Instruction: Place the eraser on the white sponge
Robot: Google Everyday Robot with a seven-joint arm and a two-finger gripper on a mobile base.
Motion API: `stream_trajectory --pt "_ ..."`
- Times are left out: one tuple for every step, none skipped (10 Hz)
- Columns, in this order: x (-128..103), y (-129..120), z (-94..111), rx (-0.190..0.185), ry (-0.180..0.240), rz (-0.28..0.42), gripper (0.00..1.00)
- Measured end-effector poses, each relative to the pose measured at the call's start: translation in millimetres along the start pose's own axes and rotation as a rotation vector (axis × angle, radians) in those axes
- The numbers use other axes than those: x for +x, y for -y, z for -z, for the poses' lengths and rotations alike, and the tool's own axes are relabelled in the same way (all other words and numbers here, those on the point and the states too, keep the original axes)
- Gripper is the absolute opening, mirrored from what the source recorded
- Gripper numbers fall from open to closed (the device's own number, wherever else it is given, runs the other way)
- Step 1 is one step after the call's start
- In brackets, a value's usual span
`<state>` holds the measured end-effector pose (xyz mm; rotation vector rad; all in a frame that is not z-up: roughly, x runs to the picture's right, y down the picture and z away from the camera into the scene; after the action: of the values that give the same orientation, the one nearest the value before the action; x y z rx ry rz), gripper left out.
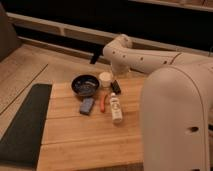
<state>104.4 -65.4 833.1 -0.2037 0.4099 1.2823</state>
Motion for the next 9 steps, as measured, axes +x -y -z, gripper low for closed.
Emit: stream_trajectory --pt "-1.7 6.9 -3.2 0.025 0.018 0.009 0.65" --pt "-4.3 15.4 -9.3 0.053 0.049 0.033 0.65" --pt "-3.8 16.2 -14.4 0.053 0.056 0.040 0.65" --pt "-2.8 13.0 -21.9 0.040 0.059 0.047 0.65" --pt "0.5 7.8 -34.5 0.005 0.054 0.052 0.65" --pt "3.5 6.0 -44.2 -0.027 0.044 0.043 0.65" --pt "6.5 5.7 -55.7 -0.061 0.030 0.034 0.65" --pt "6.7 6.6 -61.1 -0.076 0.022 0.034 0.65" --pt "6.1 6.9 -68.4 -0.093 0.006 0.045 0.65"
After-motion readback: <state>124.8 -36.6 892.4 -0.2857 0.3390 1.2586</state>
